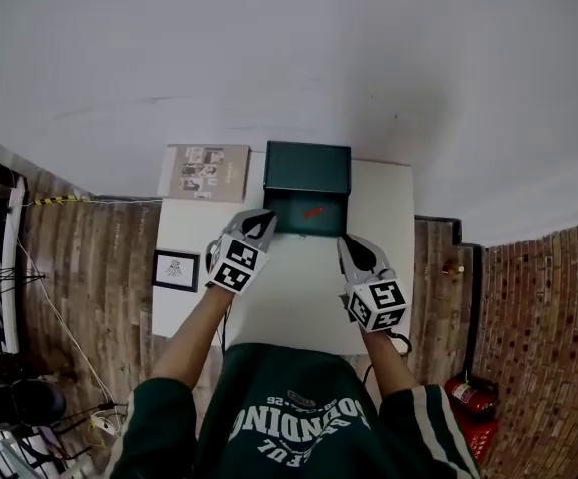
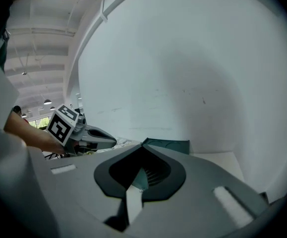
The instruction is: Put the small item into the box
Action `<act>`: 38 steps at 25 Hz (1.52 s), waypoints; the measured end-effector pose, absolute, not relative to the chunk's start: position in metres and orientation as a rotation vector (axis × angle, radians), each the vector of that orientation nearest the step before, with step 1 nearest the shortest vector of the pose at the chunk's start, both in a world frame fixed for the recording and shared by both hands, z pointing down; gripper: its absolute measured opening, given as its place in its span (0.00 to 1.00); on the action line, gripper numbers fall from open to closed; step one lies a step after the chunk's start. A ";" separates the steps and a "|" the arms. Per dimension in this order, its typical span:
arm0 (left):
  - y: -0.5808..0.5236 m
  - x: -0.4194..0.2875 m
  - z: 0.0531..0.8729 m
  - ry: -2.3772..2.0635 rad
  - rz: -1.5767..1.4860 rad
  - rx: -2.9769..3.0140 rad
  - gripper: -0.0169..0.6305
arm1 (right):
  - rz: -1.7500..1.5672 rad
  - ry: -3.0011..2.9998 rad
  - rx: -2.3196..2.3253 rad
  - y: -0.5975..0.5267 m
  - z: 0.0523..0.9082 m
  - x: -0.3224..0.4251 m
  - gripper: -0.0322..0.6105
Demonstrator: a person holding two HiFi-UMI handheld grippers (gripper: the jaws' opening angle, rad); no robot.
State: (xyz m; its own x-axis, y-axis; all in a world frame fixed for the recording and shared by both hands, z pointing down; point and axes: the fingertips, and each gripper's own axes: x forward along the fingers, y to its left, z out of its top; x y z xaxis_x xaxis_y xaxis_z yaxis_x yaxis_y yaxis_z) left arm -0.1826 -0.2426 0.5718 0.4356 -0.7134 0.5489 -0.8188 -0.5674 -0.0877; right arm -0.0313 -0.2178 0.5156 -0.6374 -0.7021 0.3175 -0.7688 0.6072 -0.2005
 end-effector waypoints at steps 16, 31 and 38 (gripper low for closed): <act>-0.206 -0.231 0.475 -1.619 0.354 2.469 0.11 | 0.313 -2.758 1.227 -0.229 0.447 -0.065 0.05; -0.197 -0.215 0.467 -1.546 0.292 2.551 0.11 | 0.296 -2.763 1.246 -0.220 0.455 -0.058 0.05; -0.198 -0.211 0.468 -1.546 0.284 2.554 0.11 | 0.306 -2.765 1.256 -0.222 0.455 -0.054 0.05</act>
State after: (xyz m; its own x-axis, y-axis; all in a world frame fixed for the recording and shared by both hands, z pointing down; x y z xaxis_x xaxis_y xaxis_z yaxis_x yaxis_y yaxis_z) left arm -0.2106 -0.1979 0.4683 0.4533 -0.8602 0.2334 -0.8871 -0.4610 0.0239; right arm -0.0538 -0.2219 0.4550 -0.6581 -0.7350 0.1631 -0.7529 0.6420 -0.1447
